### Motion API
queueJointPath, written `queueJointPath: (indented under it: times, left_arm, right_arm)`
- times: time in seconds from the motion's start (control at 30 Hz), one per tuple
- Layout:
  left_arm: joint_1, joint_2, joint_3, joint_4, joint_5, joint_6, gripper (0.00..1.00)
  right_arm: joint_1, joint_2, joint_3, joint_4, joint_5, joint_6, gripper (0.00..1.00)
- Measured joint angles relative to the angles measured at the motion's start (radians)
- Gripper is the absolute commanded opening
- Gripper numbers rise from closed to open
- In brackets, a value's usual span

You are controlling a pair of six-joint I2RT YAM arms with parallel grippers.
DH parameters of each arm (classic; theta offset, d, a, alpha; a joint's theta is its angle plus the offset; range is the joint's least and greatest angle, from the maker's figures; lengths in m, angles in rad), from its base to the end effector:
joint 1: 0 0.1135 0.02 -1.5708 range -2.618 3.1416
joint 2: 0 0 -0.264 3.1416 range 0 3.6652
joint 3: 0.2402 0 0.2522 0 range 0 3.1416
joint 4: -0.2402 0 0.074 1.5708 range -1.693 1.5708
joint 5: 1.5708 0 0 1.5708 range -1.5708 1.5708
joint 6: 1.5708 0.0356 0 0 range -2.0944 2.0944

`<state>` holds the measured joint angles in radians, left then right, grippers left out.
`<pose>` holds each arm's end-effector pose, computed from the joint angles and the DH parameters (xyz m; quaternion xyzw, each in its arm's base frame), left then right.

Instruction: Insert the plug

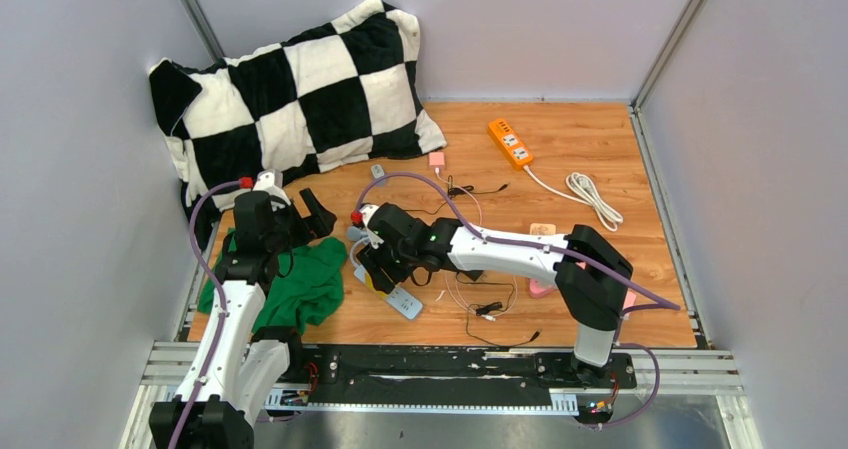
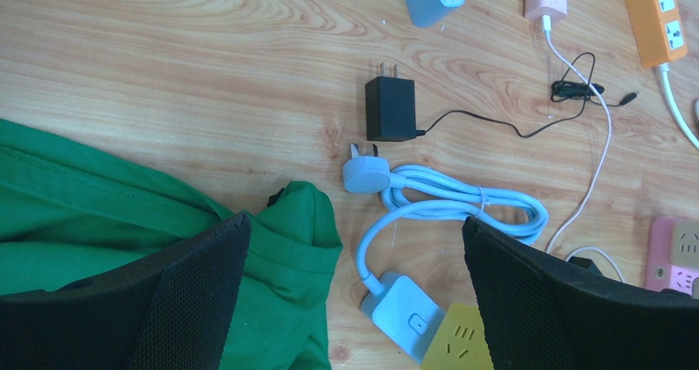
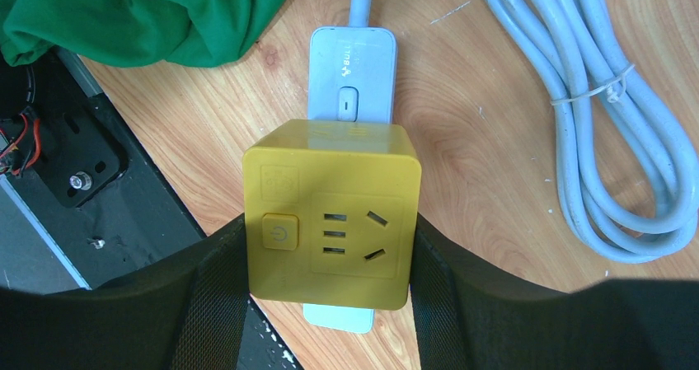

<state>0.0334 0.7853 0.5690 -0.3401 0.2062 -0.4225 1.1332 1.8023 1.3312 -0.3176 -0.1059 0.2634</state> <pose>0.1780 -0.0013 0.2487 -0.1478 0.8583 -0.1817 0.4566 0.1674 0.3668 0.2351 -0.4073 0.8288 0.2822 0.2601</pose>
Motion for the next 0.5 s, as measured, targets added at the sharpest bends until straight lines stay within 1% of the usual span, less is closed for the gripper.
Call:
queueJointPath:
  times: [0.2,0.3,0.5]
  left_arm:
    - [0.000,0.000,0.000,-0.001,0.000,0.000,1.00]
    - [0.000,0.000,0.000,-0.005,0.000,0.000,1.00]
    - [0.000,0.002,0.000,-0.006,-0.001,0.000,1.00]
  right_arm:
    - [0.007,0.003,0.001,0.000,0.013,-0.008,0.00]
    - [0.024,0.004,-0.003,0.003,0.043,-0.019,0.00]
    - [0.041,0.014,-0.051,0.066,0.087,-0.019,0.00]
